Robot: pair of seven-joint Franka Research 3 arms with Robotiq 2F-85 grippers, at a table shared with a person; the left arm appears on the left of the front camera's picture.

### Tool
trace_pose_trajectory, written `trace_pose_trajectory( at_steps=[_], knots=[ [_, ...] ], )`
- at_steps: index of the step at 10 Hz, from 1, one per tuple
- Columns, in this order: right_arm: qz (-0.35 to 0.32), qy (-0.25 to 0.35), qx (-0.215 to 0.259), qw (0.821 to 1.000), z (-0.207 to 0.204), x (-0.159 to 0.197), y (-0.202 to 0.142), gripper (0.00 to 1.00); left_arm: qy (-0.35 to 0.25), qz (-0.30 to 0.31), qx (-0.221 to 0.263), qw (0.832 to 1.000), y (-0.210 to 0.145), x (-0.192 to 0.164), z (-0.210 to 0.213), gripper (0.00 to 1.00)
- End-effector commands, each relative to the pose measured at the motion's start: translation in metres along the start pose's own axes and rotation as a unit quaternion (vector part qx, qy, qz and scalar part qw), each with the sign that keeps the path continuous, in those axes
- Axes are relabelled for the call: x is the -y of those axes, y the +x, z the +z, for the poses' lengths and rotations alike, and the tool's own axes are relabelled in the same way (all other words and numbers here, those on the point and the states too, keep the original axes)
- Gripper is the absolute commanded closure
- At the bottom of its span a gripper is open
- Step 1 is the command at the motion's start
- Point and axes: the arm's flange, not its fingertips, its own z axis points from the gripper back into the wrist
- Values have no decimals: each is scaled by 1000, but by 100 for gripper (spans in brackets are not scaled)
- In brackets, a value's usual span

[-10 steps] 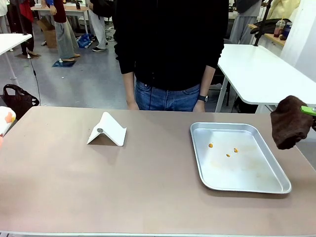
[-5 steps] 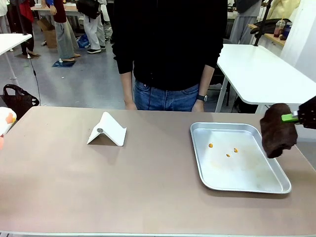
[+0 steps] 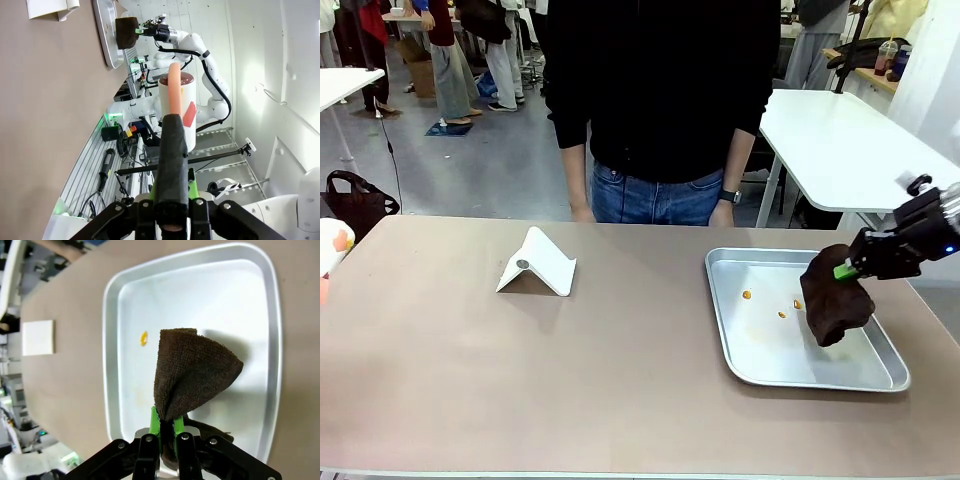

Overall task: Clean the surface of the table.
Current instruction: Clean the area not pointed to by the person.

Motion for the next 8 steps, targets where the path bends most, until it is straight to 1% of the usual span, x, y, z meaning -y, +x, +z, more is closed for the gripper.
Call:
trace_pose_trajectory(
  at_steps=[1,2,8],
  knots=[
    [-16,-35,-3,999,-18,0,15,89,-5,1,4,1000,0,11,3,78],
    [-23,-37,-9,999,-34,2,21,89,-5,1,4,1000,0,11,3,78],
    [-40,52,-31,997,-101,-2,38,89,-5,1,4,1000,0,11,3,78]
  ],
)
